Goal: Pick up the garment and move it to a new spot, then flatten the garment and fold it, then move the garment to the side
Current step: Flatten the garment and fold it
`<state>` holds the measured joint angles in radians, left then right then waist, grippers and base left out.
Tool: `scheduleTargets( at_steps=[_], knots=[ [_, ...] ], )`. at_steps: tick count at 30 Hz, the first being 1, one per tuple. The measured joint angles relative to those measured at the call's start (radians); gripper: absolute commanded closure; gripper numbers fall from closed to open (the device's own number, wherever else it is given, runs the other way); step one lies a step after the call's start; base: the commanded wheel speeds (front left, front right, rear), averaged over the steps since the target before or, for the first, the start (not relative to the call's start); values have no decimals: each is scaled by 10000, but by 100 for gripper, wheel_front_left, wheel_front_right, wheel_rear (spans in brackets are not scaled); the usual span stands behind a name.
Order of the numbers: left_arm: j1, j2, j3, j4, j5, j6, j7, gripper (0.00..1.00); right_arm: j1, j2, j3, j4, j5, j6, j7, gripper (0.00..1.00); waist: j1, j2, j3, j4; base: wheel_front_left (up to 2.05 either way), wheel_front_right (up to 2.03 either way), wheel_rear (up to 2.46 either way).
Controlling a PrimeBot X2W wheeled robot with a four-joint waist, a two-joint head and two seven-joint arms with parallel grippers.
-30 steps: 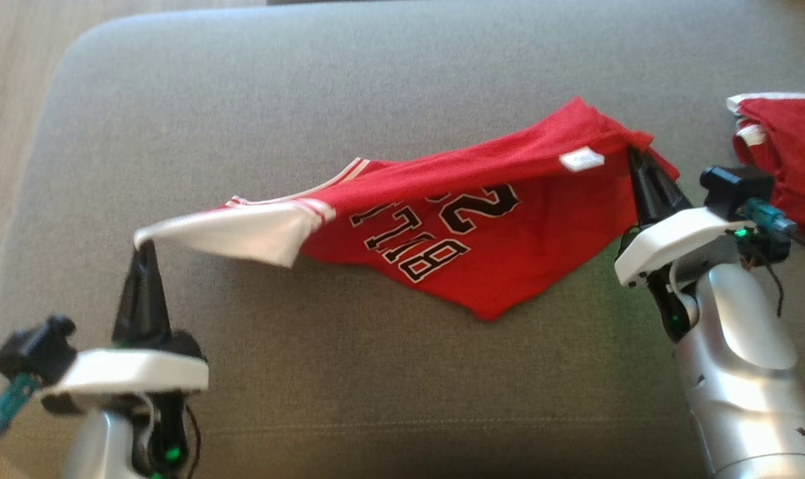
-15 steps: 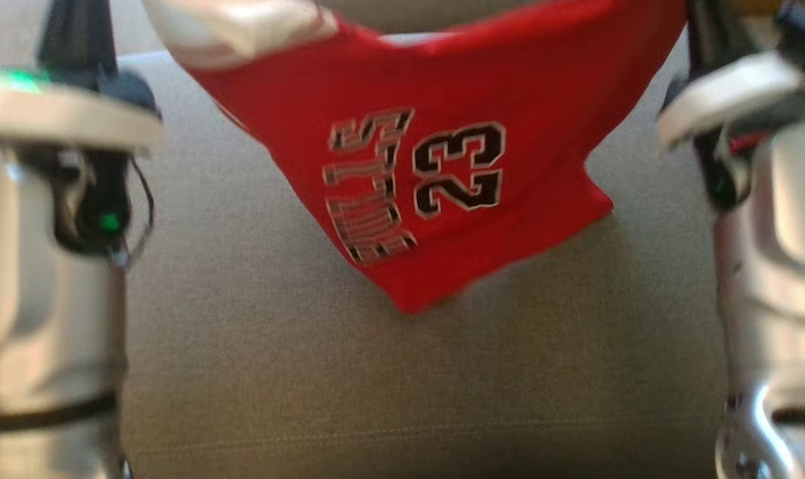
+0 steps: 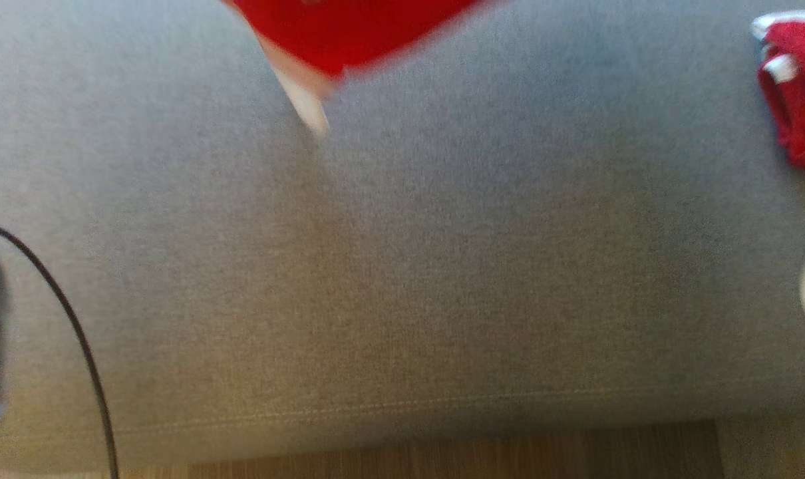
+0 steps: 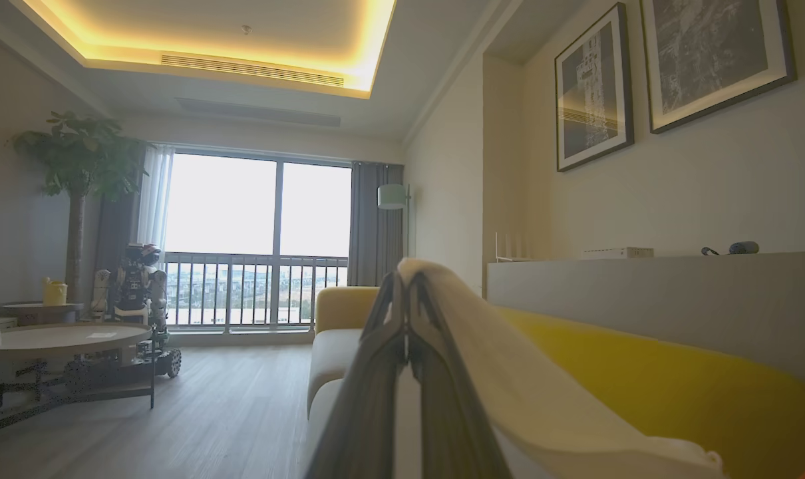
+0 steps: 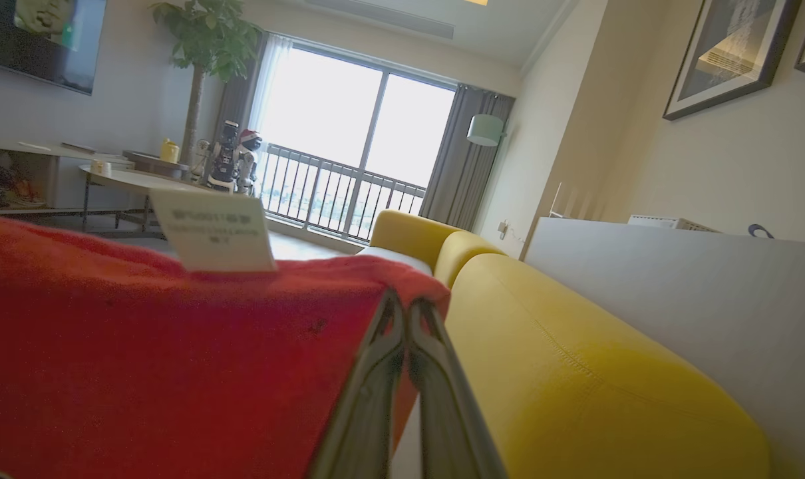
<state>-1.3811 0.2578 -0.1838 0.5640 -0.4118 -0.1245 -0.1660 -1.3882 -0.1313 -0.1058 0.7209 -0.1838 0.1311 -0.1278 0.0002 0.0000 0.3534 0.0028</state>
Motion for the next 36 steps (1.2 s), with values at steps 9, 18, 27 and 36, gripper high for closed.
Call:
scheduleTargets(
  at_steps=[9,18,27,36],
  knots=[
    [-2504,408,558,-708,1043,-2,-924,100,-2350,-468,169,407,-1360,0,-1116,100,1,0,2049,9,0,0,0],
    [1653,-690,658,-1517,-207,0,-932,100,-679,-581,150,1916,-1513,0,-1206,100,3,-1,2956,610,0,0,0],
    [6008,-439,-468,-3264,-1315,-2,-920,100,1764,-832,-290,2677,-1118,0,-1250,100,-2,0,1907,835,0,0,0],
    [10985,94,-928,-4322,-2132,-2,-909,100,5296,-646,-357,1843,-253,0,-1246,100,-3,1,182,744,0,0,0]
  ],
)
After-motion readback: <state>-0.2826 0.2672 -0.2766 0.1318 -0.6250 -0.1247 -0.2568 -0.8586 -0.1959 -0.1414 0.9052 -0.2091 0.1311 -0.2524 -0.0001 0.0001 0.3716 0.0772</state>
